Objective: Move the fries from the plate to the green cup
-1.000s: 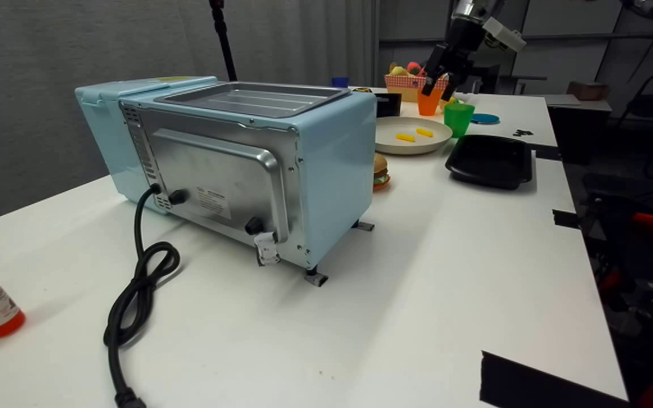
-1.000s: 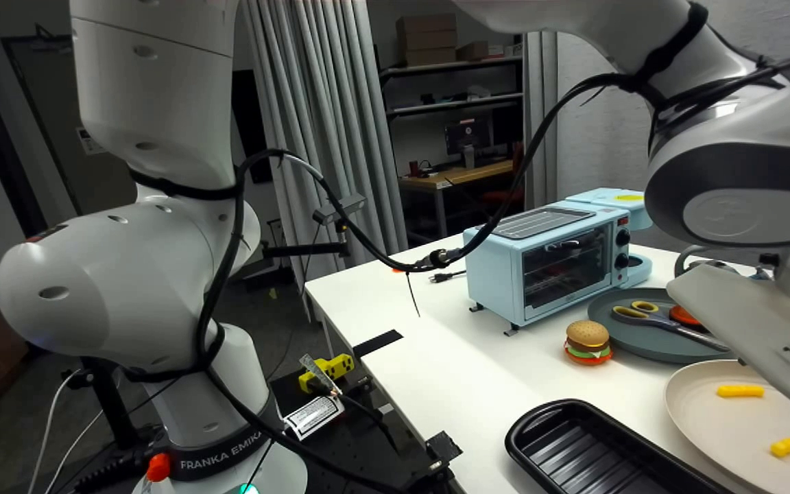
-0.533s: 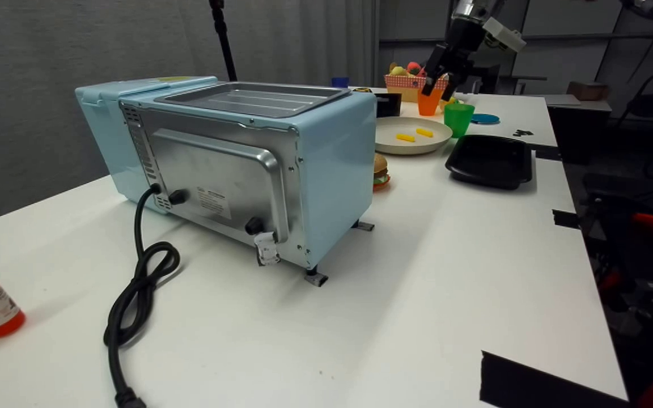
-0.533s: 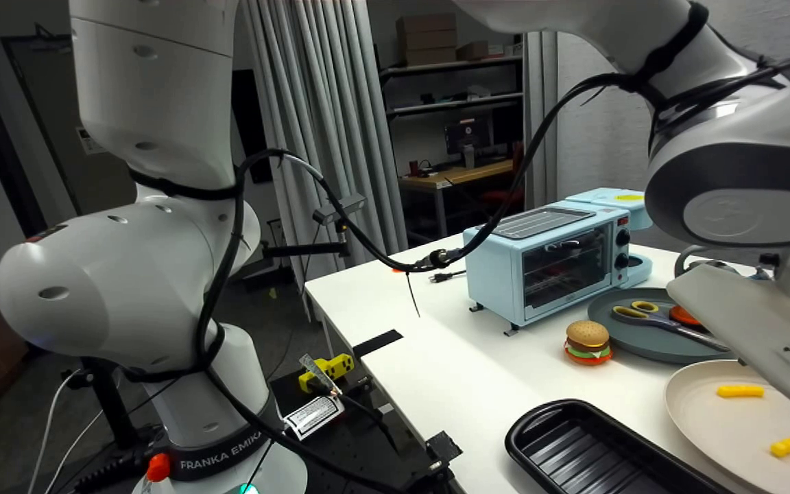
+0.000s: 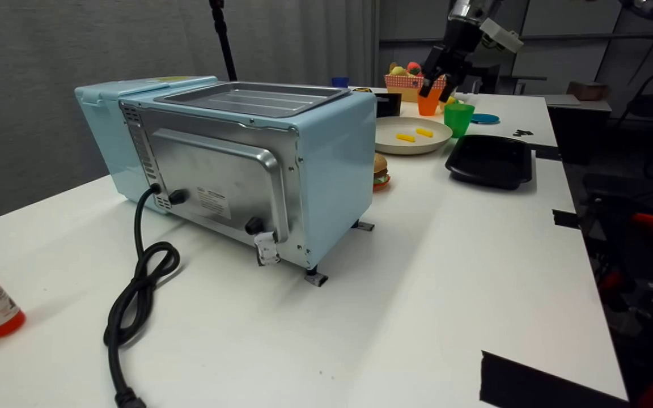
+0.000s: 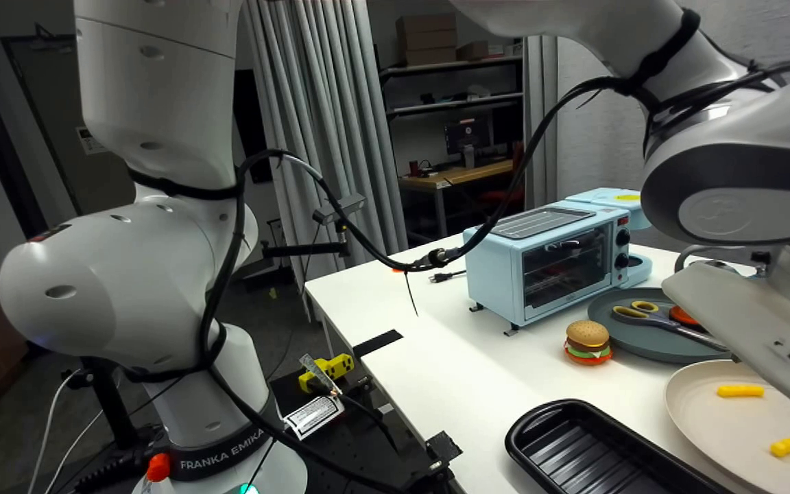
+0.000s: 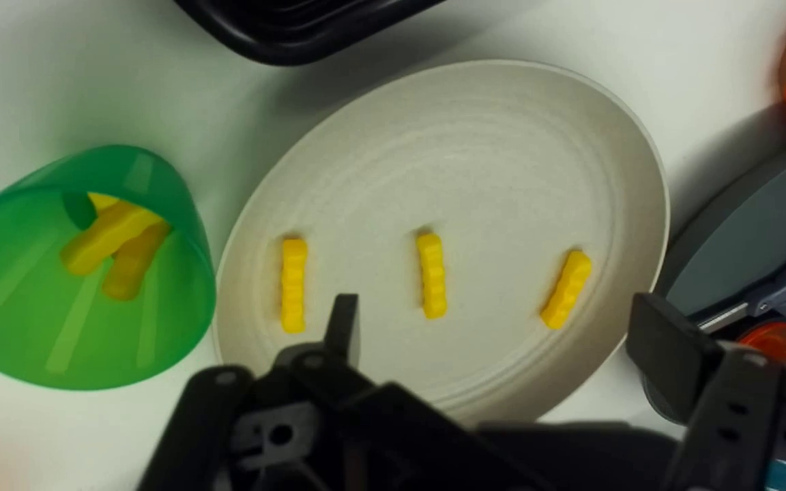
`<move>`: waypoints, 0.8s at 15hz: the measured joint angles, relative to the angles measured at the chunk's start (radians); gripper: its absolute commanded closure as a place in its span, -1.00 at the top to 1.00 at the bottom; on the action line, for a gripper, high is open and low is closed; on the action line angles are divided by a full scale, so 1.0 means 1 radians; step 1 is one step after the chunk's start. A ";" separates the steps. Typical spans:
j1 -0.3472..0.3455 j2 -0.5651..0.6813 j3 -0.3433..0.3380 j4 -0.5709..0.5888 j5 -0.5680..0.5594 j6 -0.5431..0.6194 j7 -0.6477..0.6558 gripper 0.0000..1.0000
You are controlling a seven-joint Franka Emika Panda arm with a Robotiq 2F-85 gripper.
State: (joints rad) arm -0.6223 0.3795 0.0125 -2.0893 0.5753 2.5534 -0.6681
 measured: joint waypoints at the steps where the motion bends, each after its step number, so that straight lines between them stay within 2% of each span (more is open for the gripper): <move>1: 0.014 0.000 -0.005 0.001 -0.002 0.000 0.004 1.00; 5: 0.084 0.008 -0.028 0.018 -0.044 0.014 0.061 1.00; 8: 0.136 0.034 -0.060 0.040 -0.124 0.057 0.136 1.00; 12: 0.172 0.101 -0.098 0.075 -0.245 0.109 0.233 1.00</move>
State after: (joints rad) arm -0.4500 0.4804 -0.0856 -2.0145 0.3306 2.6624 -0.4349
